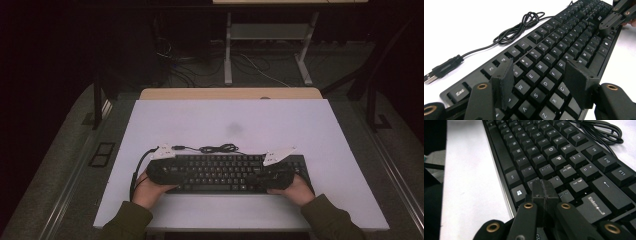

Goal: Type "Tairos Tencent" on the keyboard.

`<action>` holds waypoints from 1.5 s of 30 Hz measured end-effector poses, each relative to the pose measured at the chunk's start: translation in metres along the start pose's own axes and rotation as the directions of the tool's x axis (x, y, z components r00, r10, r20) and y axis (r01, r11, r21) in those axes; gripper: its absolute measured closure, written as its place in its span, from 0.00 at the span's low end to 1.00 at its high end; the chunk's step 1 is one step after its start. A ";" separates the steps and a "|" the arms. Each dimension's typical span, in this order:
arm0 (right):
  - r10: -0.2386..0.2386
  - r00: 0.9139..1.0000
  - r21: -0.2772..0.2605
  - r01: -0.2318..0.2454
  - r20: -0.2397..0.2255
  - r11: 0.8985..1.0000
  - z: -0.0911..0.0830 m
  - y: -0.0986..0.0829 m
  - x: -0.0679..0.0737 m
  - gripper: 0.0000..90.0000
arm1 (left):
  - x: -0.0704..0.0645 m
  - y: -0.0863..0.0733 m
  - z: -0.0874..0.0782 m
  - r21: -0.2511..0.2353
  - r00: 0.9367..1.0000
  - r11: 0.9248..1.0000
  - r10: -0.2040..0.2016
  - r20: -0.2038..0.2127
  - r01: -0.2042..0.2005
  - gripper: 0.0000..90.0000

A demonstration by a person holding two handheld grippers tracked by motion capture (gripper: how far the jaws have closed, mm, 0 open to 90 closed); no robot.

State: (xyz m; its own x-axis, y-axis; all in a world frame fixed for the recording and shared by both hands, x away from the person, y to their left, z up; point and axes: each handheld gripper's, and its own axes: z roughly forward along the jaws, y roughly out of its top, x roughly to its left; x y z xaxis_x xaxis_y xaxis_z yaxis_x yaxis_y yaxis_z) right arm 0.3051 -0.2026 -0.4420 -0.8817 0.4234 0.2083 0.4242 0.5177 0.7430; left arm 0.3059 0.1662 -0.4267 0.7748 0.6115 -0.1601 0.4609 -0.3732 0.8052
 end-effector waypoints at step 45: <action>0.026 1.000 -0.168 -0.023 0.016 0.985 0.021 0.048 -0.008 0.37 | -0.003 -0.008 -0.003 -0.005 1.000 1.000 0.017 -0.007 -0.017 0.65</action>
State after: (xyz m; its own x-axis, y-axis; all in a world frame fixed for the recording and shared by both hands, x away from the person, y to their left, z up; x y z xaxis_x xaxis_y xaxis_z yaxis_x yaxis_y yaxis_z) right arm 0.3371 -0.1658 -0.4215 -0.8670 0.4484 0.2171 0.4031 0.3754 0.8346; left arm 0.2986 0.1695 -0.4311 0.7797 0.6097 -0.1423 0.4454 -0.3804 0.8105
